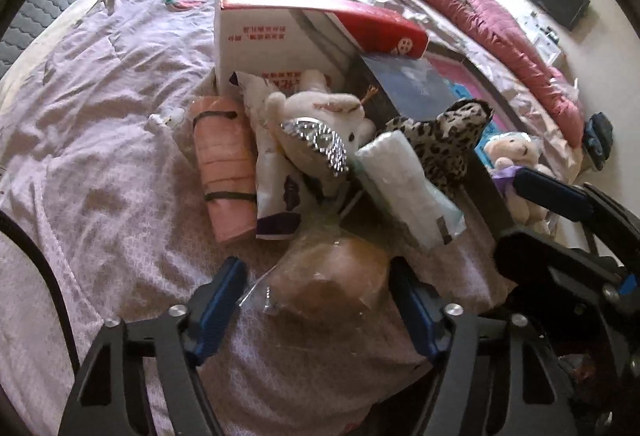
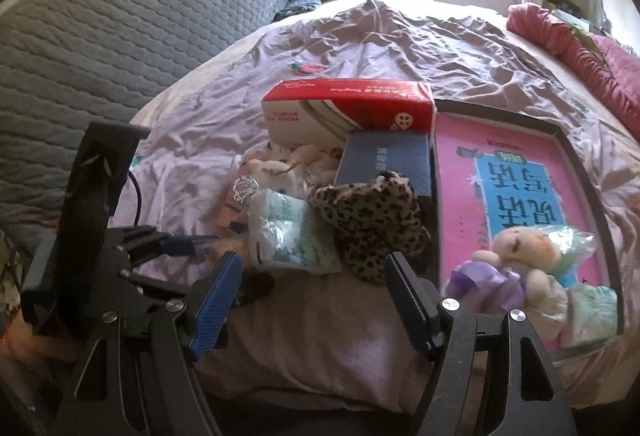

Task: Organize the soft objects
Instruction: 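Move the left gripper to the bagged bread roll while the right approaches the wipes pack, then close the left gripper on the bagged bread roll while the right grasps the wipes pack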

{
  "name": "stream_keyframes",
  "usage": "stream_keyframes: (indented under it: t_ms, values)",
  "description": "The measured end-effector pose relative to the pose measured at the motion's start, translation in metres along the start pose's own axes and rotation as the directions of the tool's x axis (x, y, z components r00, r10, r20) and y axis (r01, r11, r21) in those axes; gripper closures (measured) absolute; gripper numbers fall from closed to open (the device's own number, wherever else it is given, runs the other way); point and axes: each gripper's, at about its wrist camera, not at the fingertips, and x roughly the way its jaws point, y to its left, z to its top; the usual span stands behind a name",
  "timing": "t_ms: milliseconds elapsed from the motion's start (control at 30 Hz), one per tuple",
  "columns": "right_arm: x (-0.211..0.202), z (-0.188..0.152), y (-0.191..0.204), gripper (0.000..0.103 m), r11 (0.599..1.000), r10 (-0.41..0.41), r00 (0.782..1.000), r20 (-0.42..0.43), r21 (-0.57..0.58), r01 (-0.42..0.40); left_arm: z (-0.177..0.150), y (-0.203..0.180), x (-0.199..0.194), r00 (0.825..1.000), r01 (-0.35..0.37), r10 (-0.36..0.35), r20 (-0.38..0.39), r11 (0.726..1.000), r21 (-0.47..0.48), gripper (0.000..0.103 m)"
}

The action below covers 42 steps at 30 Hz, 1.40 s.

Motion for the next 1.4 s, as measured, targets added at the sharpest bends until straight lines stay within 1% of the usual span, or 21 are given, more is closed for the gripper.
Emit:
stream_keyframes:
  t_ms: [67, 133, 200, 300, 367, 433, 500, 533, 600, 667, 700, 800, 967, 1100, 1267, 1400]
  values:
    - [0.01, 0.005, 0.001, 0.028, 1.0, 0.022, 1.0, -0.013, 0.017, -0.022, 0.0, 0.005, 0.0, 0.999, 0.035, -0.035, 0.006, 0.999, -0.017, 0.034]
    - [0.02, 0.009, 0.002, 0.028, 0.999, 0.026, 0.999, -0.035, 0.037, -0.025, 0.0, 0.006, 0.0, 0.999, 0.046, -0.045, 0.011, 0.999, -0.021, 0.036]
    - [0.029, 0.012, 0.004, 0.028, 0.997, 0.048, 0.998, -0.05, 0.056, -0.045, 0.0, 0.008, -0.001, 0.999, 0.051, -0.051, 0.017, 0.999, -0.012, 0.036]
    - [0.042, 0.017, 0.006, 0.028, 0.996, 0.056, 0.996, -0.068, 0.078, -0.051, -0.001, 0.01, -0.001, 0.998, 0.06, -0.06, 0.018, 0.998, -0.011, 0.036]
    - [0.05, 0.018, 0.007, 0.028, 0.995, 0.045, 0.995, -0.089, 0.091, -0.037, -0.001, 0.011, -0.002, 0.997, 0.07, -0.07, 0.02, 0.997, -0.015, 0.036]
    - [0.059, 0.019, 0.008, 0.035, 0.996, 0.016, 0.994, -0.111, 0.093, -0.005, -0.001, 0.013, -0.001, 0.996, 0.082, -0.082, 0.019, 0.996, -0.026, 0.036]
    - [0.064, 0.018, 0.009, 0.048, 0.997, -0.001, 0.993, -0.119, 0.072, 0.01, 0.0, 0.015, 0.001, 0.996, 0.089, -0.089, 0.016, 0.995, -0.038, 0.036]
    - [0.064, 0.018, 0.01, 0.052, 0.998, -0.007, 0.993, -0.115, 0.059, 0.014, 0.0, 0.016, 0.001, 0.996, 0.092, -0.092, 0.016, 0.995, -0.04, 0.037]
    - [0.062, 0.017, 0.01, 0.064, 0.999, 0.011, 0.994, -0.106, 0.05, -0.005, 0.0, 0.016, 0.001, 0.995, 0.095, -0.095, 0.019, 0.995, -0.039, 0.039]
    - [0.061, 0.017, 0.008, 0.068, 0.999, 0.018, 0.995, -0.102, 0.045, -0.014, 0.001, 0.015, 0.001, 0.995, 0.096, -0.095, 0.017, 0.994, -0.045, 0.04]
    - [0.059, 0.016, 0.007, 0.07, 0.999, 0.022, 0.995, -0.1, 0.041, -0.018, 0.001, 0.015, 0.001, 0.995, 0.103, -0.102, 0.015, 0.994, -0.049, 0.044]
    - [0.055, 0.013, 0.002, 0.075, 0.999, 0.037, 0.996, -0.082, 0.037, -0.034, 0.0, 0.014, 0.0, 0.995, 0.104, -0.103, 0.018, 0.993, -0.051, 0.046]
    - [0.048, 0.012, -0.004, 0.078, 0.997, 0.067, 0.996, -0.064, 0.051, -0.064, -0.001, 0.018, -0.002, 0.994, 0.111, -0.108, 0.03, 0.991, -0.08, 0.049]
    - [0.039, 0.01, -0.005, 0.081, 0.997, 0.073, 0.996, -0.044, 0.042, -0.071, -0.003, 0.021, -0.008, 0.993, 0.109, -0.105, 0.047, 0.991, -0.082, 0.051]
    - [0.024, 0.008, -0.005, 0.081, 0.994, 0.101, 0.994, -0.033, 0.037, -0.1, -0.01, 0.023, -0.021, 0.991, 0.112, -0.105, 0.078, 0.99, -0.091, 0.052]
    - [0.013, 0.006, -0.003, 0.081, 0.992, 0.12, 0.993, -0.021, 0.036, -0.119, -0.014, 0.019, -0.028, 0.993, 0.096, -0.089, 0.081, 0.992, -0.083, 0.051]
